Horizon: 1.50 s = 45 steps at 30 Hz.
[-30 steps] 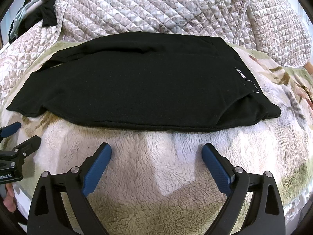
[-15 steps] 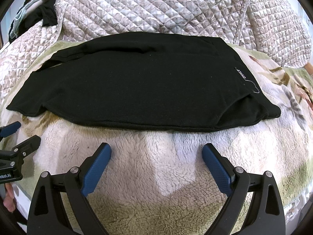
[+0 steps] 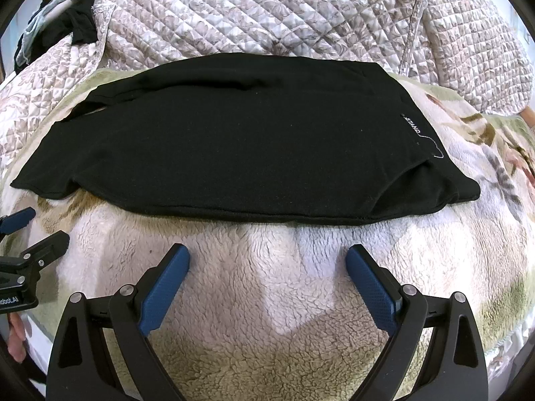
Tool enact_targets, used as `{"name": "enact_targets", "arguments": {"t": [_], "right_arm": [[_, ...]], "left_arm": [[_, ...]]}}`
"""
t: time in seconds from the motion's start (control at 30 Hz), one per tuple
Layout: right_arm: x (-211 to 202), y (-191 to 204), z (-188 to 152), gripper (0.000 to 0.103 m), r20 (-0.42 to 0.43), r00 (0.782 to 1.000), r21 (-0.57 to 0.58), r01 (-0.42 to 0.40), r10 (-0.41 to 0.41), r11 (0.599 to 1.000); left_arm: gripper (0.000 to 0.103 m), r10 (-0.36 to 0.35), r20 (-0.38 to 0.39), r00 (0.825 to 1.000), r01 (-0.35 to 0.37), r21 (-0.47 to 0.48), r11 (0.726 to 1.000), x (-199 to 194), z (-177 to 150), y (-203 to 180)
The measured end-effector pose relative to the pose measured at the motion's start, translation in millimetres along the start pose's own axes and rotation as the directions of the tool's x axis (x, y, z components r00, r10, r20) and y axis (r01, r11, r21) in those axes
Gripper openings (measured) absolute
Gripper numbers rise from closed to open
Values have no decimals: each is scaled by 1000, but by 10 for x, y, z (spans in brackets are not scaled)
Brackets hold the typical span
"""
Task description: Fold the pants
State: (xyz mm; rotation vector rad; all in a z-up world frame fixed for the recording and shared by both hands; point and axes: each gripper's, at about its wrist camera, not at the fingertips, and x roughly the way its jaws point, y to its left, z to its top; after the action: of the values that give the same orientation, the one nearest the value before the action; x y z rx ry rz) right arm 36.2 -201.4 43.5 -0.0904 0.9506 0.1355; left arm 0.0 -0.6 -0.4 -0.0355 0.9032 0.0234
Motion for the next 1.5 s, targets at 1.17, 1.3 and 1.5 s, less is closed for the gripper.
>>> {"name": "enact_targets", "arguments": {"t": [1.17, 1.3, 1.5], "right_arm": [[3, -4, -11, 95, -3, 1000, -1, 1, -1, 1000], [-6, 41, -18, 95, -11, 1000, -2, 0, 0, 1000], [21, -17, -28, 95, -12, 1000, -4, -3, 3, 1000]], "left_arm": [[103, -2, 0, 1000, 2, -1, 1000, 1, 0, -2], [103, -4, 1, 1000, 4, 1, 1000, 24, -7, -96], [103, -3, 4, 1000, 3, 2, 1000, 16, -26, -95]]}}
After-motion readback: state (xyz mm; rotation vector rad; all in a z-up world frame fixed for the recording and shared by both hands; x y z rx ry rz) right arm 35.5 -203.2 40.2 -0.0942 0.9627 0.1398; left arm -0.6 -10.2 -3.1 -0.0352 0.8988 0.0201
